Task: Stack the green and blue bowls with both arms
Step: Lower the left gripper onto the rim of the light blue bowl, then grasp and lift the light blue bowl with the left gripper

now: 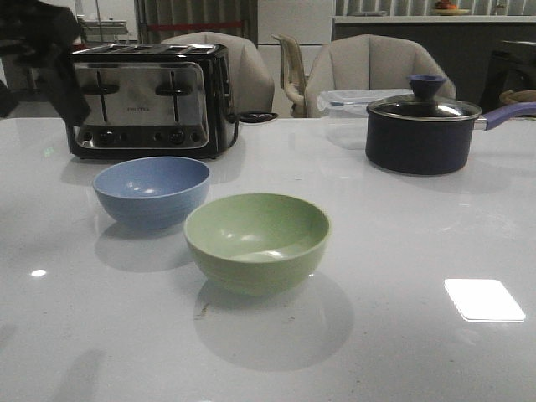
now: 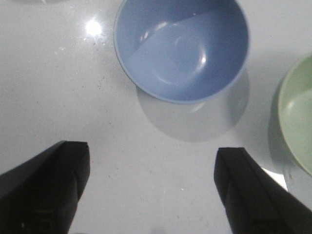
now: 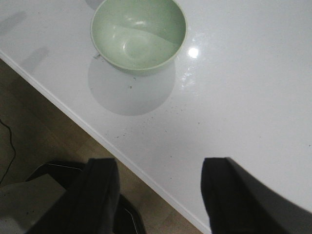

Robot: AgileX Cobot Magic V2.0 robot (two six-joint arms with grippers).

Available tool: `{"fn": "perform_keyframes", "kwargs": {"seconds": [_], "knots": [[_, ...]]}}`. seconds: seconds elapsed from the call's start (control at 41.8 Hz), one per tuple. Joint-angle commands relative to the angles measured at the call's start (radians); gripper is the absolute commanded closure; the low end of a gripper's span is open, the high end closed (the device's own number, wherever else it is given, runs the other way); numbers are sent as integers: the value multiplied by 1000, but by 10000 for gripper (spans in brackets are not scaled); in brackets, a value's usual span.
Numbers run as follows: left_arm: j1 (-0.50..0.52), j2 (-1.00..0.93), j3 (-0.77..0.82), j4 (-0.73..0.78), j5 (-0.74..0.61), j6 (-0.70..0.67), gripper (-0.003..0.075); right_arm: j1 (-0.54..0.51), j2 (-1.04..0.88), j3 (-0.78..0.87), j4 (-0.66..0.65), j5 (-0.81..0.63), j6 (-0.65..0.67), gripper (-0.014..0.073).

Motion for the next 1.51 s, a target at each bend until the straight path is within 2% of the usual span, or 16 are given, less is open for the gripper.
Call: {"fn": "perform_keyframes", "kwargs": {"seconds": [0.0,0.335,0.623,0.694,0.814,0.958,1.101,1.173,1.485], "knots": [[13,63,-102,-9,-58,-10,140,-1,-5,-25,-7,-58,-1,109],[44,331,-300,36,-124,-8,141,-1,-5,-25,-7,-57,-1,109],[46,453,-351,40,-166,-8,152,-1,-5,-25,-7,-57,-1,109],[46,463,-352,40,-168,-8,205,-1,-5,-25,-7,-57,-1,109],[46,463,-352,47,-180,-8,358,-1,-5,-25,-7,-57,-1,109],[46,463,-352,40,-182,-8,496,-1,-5,-25,-7,-57,-1,109],[46,461,-352,40,-178,-8,595,-1,-5,-25,-7,-57,-1,109],[46,456,-355,40,-170,-8,624,-1,-5,-25,-7,-57,-1,109],[43,306,-374,36,-91,2,622,-1,-5,-25,-7,-57,-1,109]]}}
